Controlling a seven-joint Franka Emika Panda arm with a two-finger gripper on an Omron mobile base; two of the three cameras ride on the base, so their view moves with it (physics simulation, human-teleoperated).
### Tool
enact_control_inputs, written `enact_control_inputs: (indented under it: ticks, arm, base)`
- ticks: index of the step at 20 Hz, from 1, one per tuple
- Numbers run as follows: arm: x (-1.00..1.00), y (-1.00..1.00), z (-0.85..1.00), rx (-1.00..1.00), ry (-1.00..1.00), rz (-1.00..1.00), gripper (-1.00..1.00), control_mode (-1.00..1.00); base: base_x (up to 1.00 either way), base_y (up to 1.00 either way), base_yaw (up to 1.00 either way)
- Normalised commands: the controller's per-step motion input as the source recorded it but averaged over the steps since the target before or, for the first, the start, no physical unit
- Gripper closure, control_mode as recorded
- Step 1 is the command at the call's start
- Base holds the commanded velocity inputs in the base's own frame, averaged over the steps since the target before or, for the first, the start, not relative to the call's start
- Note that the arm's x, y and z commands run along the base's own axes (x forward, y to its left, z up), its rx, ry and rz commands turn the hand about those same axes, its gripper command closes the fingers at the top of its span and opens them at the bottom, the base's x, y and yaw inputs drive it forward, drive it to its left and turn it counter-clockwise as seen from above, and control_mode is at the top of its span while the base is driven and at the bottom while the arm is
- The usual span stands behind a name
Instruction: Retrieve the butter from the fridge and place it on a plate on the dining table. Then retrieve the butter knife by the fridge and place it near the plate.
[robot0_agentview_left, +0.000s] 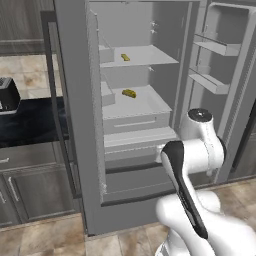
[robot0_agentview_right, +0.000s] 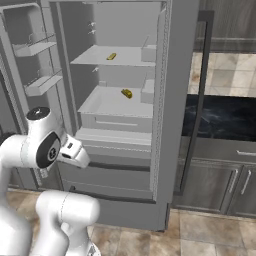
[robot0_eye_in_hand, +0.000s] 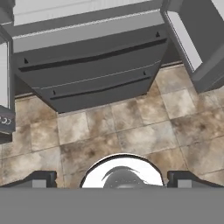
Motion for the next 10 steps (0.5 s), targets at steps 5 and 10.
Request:
enact_control_inputs:
  ticks: [5,10]
  arm:
    - [-0.18,-0.02,0.77,0.00,-0.09,0.07,-1.00,-1.00]
    - [0.00,0.00,0.82,-0.01,0.06,0.05,-1.00,-1.00]
  base:
    - [0.00,0.00,0.00]
    - [0.00,0.00,0.00]
